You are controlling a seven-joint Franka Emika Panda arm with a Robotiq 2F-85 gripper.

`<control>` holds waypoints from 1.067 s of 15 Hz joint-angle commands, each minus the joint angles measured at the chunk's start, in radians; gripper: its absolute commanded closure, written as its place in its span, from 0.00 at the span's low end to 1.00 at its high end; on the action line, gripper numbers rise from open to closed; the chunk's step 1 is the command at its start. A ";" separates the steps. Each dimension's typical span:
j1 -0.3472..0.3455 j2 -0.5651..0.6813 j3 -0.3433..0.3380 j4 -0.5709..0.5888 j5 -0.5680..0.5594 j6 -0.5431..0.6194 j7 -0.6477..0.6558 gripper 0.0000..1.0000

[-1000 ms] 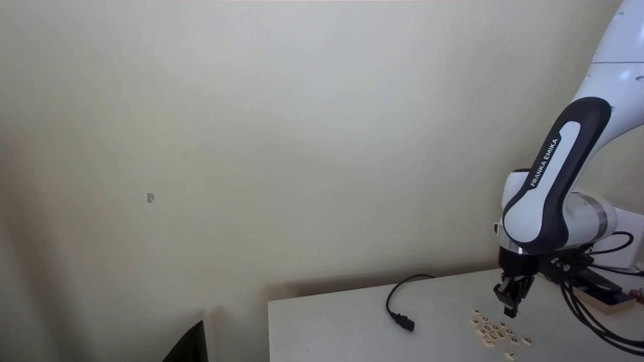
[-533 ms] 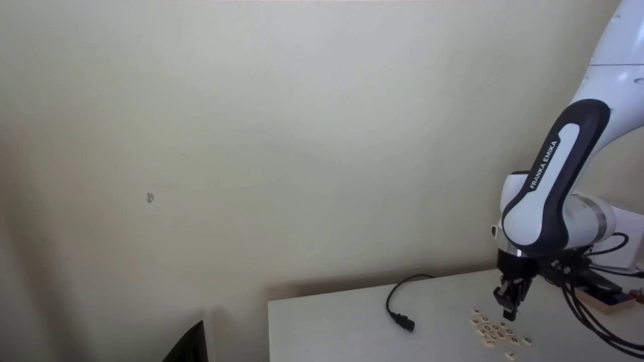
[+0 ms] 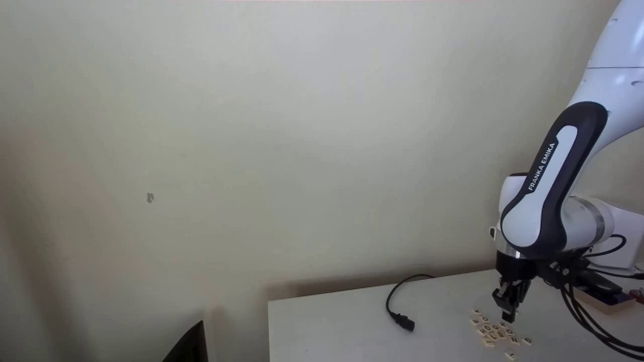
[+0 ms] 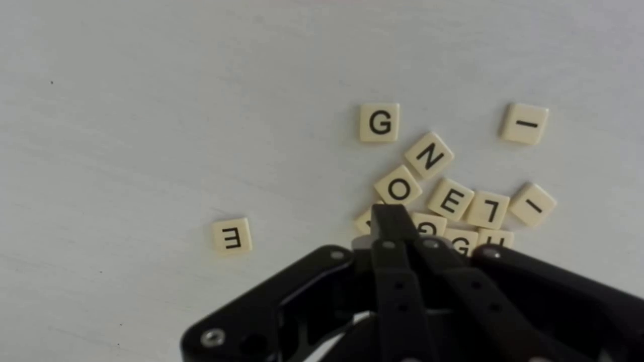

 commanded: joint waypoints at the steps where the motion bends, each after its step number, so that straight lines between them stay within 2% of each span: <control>1: -0.017 0.033 0.009 0.026 -0.025 0.008 -0.008 1.00; 10: -0.054 0.079 0.045 0.063 -0.010 0.012 -0.009 1.00; 16: -0.061 0.097 0.040 0.092 0.000 -0.011 0.011 1.00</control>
